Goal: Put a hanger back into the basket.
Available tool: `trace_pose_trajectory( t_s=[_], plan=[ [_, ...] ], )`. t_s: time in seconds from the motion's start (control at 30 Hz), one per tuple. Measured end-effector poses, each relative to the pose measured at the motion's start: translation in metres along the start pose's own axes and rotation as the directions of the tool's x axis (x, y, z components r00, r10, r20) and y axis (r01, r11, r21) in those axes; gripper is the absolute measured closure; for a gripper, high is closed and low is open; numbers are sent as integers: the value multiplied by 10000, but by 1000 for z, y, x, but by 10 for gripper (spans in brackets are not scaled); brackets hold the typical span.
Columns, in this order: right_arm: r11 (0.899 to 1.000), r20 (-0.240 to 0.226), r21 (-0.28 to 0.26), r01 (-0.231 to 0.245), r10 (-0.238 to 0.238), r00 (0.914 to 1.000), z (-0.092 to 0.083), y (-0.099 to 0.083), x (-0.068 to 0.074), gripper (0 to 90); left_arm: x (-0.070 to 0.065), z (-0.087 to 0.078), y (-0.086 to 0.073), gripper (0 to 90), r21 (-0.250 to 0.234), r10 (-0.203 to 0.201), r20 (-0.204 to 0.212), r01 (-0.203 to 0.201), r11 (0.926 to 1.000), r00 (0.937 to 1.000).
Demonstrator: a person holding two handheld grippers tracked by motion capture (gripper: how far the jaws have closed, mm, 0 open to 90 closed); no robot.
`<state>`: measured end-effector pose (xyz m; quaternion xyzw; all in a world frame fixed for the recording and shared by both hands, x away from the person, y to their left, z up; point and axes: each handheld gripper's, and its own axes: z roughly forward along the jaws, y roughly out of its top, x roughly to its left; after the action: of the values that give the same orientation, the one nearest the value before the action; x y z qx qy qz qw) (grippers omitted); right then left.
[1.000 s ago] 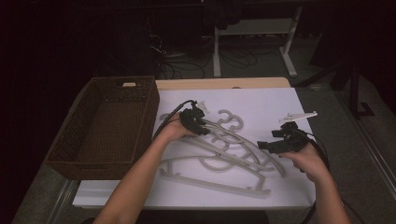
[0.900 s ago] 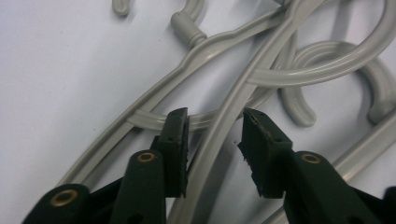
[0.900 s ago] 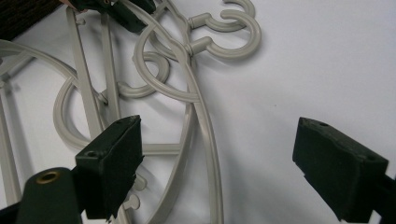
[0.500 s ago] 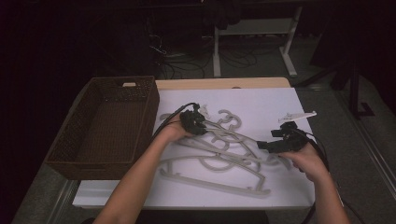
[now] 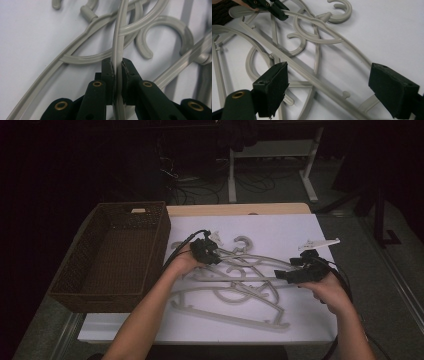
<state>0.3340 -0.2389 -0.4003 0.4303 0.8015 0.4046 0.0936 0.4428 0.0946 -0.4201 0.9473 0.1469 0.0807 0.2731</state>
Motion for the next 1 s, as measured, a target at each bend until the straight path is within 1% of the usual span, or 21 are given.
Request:
trace_pose_trajectory(
  t_s=[0.07, 0.13, 0.2, 0.23, 0.27, 0.33, 0.37, 0.43, 0.5, 0.67, 0.73, 0.77, 0.83, 0.87, 0.9, 0.97, 1.0],
  plan=[
    [10000, -30, -14, 54, -54, 10000, 0, 1, 2, 155, 0, -5, 1, 827, -104, -138, -57, 138, 9999, 9999],
    [9999, -49, -38, 117, -117, 9999, -1, 2, 4, 155, 0, -12, 3, 827, -291, -266, -254, 258, 9992, 9993],
    [9999, -59, -74, 157, -157, 9999, -2, 3, 5, 155, 1, -19, 5, 827, -330, -404, -438, 390, 9987, 9982],
    [9998, -78, -99, 190, -190, 9998, -2, 3, 6, 155, 2, -23, 6, 827, -409, -451, -648, 426, 9983, 9969],
    [9997, -95, -118, 223, -224, 9997, -3, 4, 7, 155, 2, -25, 7, 827, -476, -514, -758, 479, 9977, 9958],
    [9996, -96, -138, 251, -253, 9996, -4, 5, 9, 155, 4, -34, 9, 827, -636, -814, -1019, 751, 9951, 9915],
    [9995, -126, -167, 267, -269, 9996, -4, 5, 10, 155, 5, -38, 9, 828, -683, -895, -1110, 822, 9943, 9898],
    [9994, -124, -155, 308, -310, 9994, -5, 5, 11, 155, 7, -47, 11, 828, -885, -1204, -1245, 1098, 9900, 9849],
    [9994, -151, -149, 323, -325, 9994, -4, 5, 12, 155, 8, -60, 15, 827, -1103, -1467, -1352, 1322, 9851, 9799],
    [9991, -251, -126, 397, -400, 9989, -2, 4, 16, 155, 11, -88, 23, 827, -1478, -1915, -1537, 1691, 9745, 9694],
    [9990, -316, -73, 447, -449, 9985, 0, 3, 19, 155, 11, -103, 27, 828, -1600, -1990, -1646, 1730, 9718, 9661],
    [9990, -371, -56, 449, -451, 9983, 2, 2, 21, 154, 10, -109, 28, 828, -1608, -1941, -1714, 1670, 9728, 9659],
    [9988, -429, -36, 496, -497, 9978, 4, 1, 23, 152, 10, -120, 30, 828, -1706, -1966, -1759, 1668, 9711, 9646],
    [9989, -476, -32, 468, -469, 9978, 5, 0, 24, 147, 9, -128, 31, 828, -1777, -2011, -1825, 1689, 9695, 9624],
    [9991, -478, -48, 432, -433, 9979, 6, -2, 24, 145, 10, -135, 31, 828, -1812, -1972, -1847, 1638, 9697, 9628],
    [9992, -496, -53, 384, -386, 9980, 7, -5, 25, 144, 11, -150, 29, 828, -1951, -2033, -1941, 1653, 9667, 9597],
    [9992, -496, -52, 384, -386, 9980, 8, -7, 25, 143, 12, -157, 28, 828, -2030, -2111, -1953, 1711, 9641, 9578]
  ],
)
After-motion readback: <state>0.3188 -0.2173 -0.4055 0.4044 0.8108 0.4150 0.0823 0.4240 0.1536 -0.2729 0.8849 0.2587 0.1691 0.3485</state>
